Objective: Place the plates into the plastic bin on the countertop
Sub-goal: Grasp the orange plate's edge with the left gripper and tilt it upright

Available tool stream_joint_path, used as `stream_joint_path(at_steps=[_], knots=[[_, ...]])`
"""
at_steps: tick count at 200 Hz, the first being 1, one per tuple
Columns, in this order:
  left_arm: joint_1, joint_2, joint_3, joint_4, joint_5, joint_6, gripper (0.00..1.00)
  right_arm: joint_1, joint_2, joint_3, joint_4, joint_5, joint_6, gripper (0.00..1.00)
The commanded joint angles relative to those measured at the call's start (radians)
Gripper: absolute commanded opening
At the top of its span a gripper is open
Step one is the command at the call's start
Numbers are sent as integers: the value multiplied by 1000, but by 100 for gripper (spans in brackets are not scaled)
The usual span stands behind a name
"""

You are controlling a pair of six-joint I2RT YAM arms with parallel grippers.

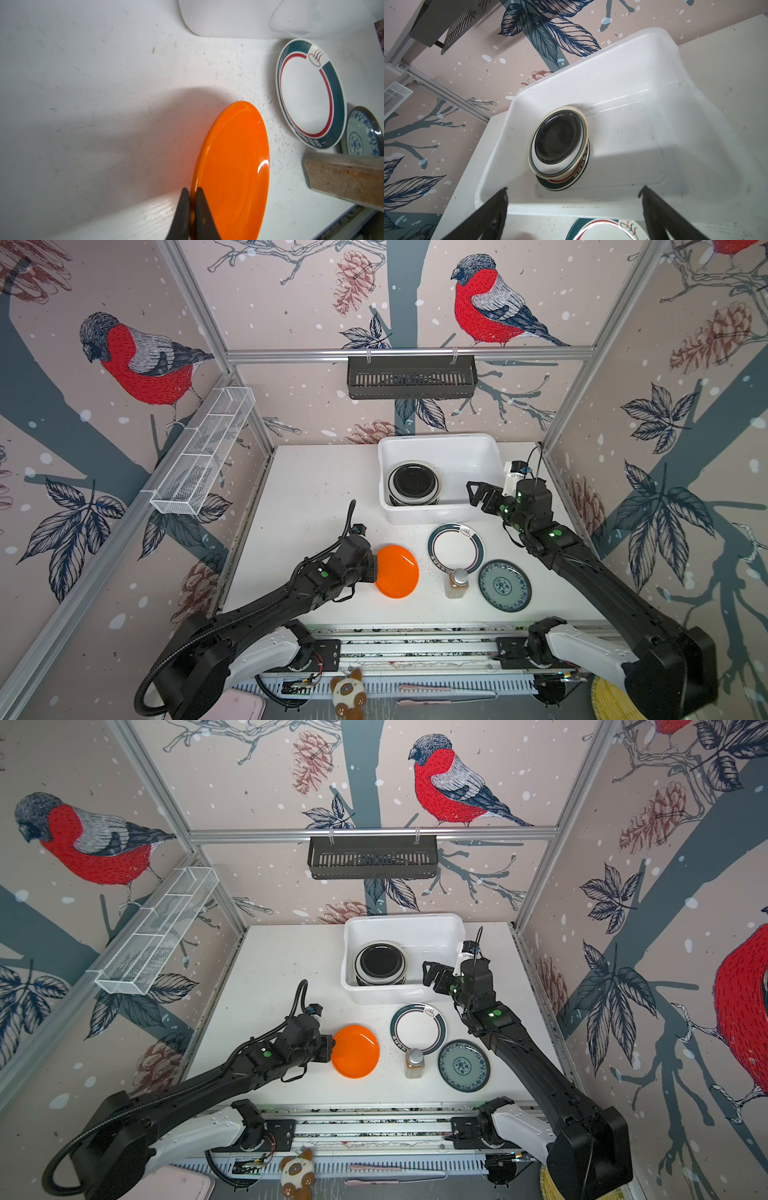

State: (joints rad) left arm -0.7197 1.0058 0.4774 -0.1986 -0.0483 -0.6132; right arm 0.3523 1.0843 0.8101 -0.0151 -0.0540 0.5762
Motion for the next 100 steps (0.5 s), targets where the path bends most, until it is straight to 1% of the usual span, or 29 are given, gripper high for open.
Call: stream_joint_path(at_steps=[1,30,54,73,100], knots=[[3,-61,6,-5,-86,8,0,0,9,20,32,-35,1,99],[3,-103,43,-18,-90,39,0,-1,23,24,56,-96,14,99],[3,-118,62,12,-74,50,0,-1,37,26,78,-152,17,99],[3,-101,85,31,-80,52,0,-1,48,27,89,-179,16,99],[3,-56,148,43,-131,56,0,-1,65,30,102,-210,27,99]])
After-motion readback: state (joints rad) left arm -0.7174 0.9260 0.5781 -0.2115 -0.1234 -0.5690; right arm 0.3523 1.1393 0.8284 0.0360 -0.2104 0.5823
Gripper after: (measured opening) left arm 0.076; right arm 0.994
